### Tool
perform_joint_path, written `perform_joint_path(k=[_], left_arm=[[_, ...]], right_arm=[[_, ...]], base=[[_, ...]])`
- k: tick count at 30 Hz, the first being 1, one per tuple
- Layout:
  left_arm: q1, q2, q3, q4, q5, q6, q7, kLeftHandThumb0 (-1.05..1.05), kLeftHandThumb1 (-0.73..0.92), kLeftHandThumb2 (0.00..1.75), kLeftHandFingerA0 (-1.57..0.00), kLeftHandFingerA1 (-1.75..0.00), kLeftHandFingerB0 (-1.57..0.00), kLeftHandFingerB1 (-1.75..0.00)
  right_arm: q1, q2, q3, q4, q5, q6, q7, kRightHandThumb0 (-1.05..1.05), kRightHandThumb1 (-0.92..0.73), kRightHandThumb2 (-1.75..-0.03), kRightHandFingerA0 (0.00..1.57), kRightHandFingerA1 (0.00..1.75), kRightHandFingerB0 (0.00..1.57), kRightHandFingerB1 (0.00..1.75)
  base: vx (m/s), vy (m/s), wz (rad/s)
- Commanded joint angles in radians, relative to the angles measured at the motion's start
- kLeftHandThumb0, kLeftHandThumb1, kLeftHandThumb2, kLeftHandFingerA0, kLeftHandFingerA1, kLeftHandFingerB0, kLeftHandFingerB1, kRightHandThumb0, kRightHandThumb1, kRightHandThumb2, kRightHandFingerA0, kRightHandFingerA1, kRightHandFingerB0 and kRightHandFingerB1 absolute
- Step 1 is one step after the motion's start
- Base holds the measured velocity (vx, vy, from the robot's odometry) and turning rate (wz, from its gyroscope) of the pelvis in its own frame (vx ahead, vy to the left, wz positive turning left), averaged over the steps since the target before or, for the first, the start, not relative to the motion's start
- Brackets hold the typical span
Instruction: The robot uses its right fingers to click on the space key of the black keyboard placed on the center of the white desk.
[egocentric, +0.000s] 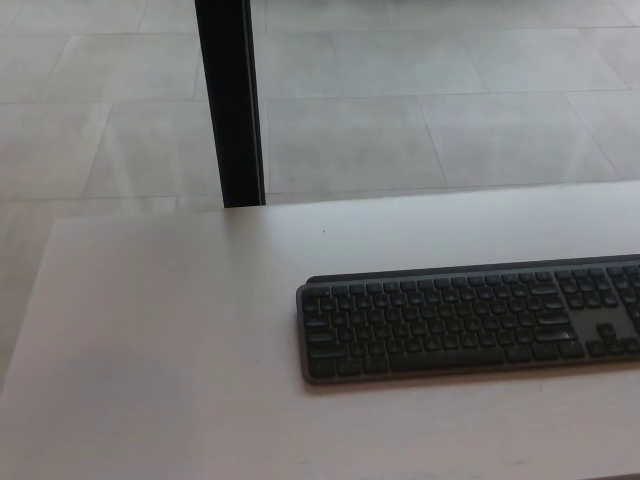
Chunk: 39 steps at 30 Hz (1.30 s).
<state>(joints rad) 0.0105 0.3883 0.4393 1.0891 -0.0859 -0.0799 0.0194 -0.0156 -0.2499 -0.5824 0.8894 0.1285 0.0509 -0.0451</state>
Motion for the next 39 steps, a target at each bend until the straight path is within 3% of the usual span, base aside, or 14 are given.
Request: perform_joint_path(k=[1, 8, 9, 10, 11, 12, 15, 18, 19, 20, 24, 25, 29, 39], left_arm=[[-0.066, 0.081, 0.227, 0.122, -0.209, -0.031, 0.088, -0.51, 0.58, 0.57, -0.79, -0.76, -0.74, -0.59], [-0.068, 0.072, 0.264, 0.135, -0.186, -0.049, 0.070, -0.51, 0.60, 0.58, -0.75, -0.72, -0.72, -0.58], [-0.071, 0.071, 0.275, 0.136, -0.191, -0.045, 0.066, -0.50, 0.60, 0.58, -0.75, -0.73, -0.72, -0.58], [-0.077, 0.072, 0.289, 0.143, -0.200, -0.040, 0.066, -0.47, 0.60, 0.58, -0.76, -0.72, -0.73, -0.60], [-0.080, 0.072, 0.295, 0.145, -0.199, -0.040, 0.067, -0.47, 0.60, 0.58, -0.76, -0.71, -0.72, -0.59], [-0.077, 0.070, 0.296, 0.144, -0.195, -0.043, 0.068, -0.49, 0.60, 0.58, -0.77, -0.75, -0.71, -0.59], [-0.077, 0.070, 0.303, 0.148, -0.191, -0.048, 0.060, -0.49, 0.62, 0.58, -0.74, -0.74, -0.71, -0.60], [-0.081, 0.071, 0.309, 0.154, -0.186, -0.047, 0.062, -0.51, 0.60, 0.58, -0.77, -0.73, -0.74, -0.61], [-0.079, 0.072, 0.305, 0.153, -0.181, -0.045, 0.062, -0.52, 0.60, 0.58, -0.76, -0.72, -0.74, -0.60], [-0.079, 0.073, 0.305, 0.155, -0.181, -0.047, 0.060, -0.52, 0.59, 0.58, -0.77, -0.71, -0.72, -0.58], [-0.078, 0.073, 0.316, 0.155, -0.196, -0.048, 0.042, -0.51, 0.59, 0.58, -0.73, -0.69, -0.71, -0.59], [-0.078, 0.073, 0.307, 0.154, -0.186, -0.053, 0.056, -0.52, 0.59, 0.58, -0.78, -0.71, -0.73, -0.58], [-0.083, 0.074, 0.306, 0.158, -0.192, -0.051, 0.060, -0.51, 0.59, 0.58, -0.80, -0.73, -0.74, -0.59], [-0.086, 0.077, 0.296, 0.159, -0.193, -0.058, 0.065, -0.51, 0.59, 0.58, -0.80, -0.72, -0.77, -0.62]], right_arm=[[-0.071, -0.063, -0.336, -0.036, 0.334, 0.037, -0.152, -0.34, -0.38, -0.80, 0.80, 0.82, 0.79, 0.84], [-0.158, -0.122, -0.446, -0.073, 0.362, 0.070, -0.188, -0.40, -0.45, -0.80, 0.82, 0.84, 0.66, 0.82], [-0.186, -0.138, -0.481, -0.105, 0.388, 0.082, -0.212, -0.40, -0.38, -0.98, 0.81, 0.88, 0.64, 0.82], [-0.212, -0.161, -0.496, -0.105, 0.395, 0.084, -0.210, -0.42, -0.48, -0.83, 0.78, 0.84, 0.56, 0.84], [-0.245, -0.179, -0.515, -0.114, 0.407, 0.096, -0.221, -0.44, -0.42, -1.00, 0.76, 0.85, 0.54, 0.79], [-0.281, -0.193, -0.528, -0.129, 0.420, 0.111, -0.234, -0.50, -0.54, -0.74, 0.71, 0.79, 0.60, 0.94], [-0.343, -0.204, -0.525, -0.185, 0.415, 0.141, -0.235, -0.52, -0.63, -0.64, 0.70, 0.67, 0.30, 0.70], [-0.406, -0.200, -0.520, -0.241, 0.426, 0.147, -0.214, -0.50, -0.66, -0.60, 0.65, 0.58, 0.25, 0.55], [-0.428, -0.197, -0.517, -0.281, 0.439, 0.178, -0.218, -0.51, -0.55, -0.88, 0.57, 0.64, 0.23, 0.55], [-0.448, -0.189, -0.516, -0.319, 0.454, 0.187, -0.219, -0.42, -0.72, -0.61, 0.57, 0.52, 0.32, 0.46], [-0.528, -0.179, -0.468, -0.411, 0.439, 0.218, -0.254, -0.37, -0.74, -0.62, 0.57, 0.50, 0.31, 0.37], [-0.580, -0.173, -0.413, -0.473, 0.415, 0.247, -0.281, -0.43, -0.67, -0.59, 0.74, 0.57, 0.36, 0.40], [-0.577, -0.111, -0.257, -0.701, 0.386, 0.296, -0.242, -0.43, -0.67, -0.58, 0.68, 0.57, 0.39, 0.40], [-0.515, -0.055, 0.133, -0.851, 0.229, 0.244, -0.116, -0.32, -0.66, -0.60, 0.83, 0.60, 0.47, 0.39]], base=[[0.00, 0.000, 0.00], [0.00, 0.000, 0.00], [0.00, 0.000, 0.00], [0.00, 0.000, 0.00], [0.00, 0.000, 0.00], [0.00, 0.000, 0.00], [0.00, 0.000, 0.00], [0.00, 0.000, 0.00], [0.00, 0.000, 0.00], [0.00, 0.000, 0.00], [0.00, 0.000, 0.00], [0.00, 0.000, 0.00], [0.00, 0.000, 0.00], [0.00, 0.000, 0.00]])
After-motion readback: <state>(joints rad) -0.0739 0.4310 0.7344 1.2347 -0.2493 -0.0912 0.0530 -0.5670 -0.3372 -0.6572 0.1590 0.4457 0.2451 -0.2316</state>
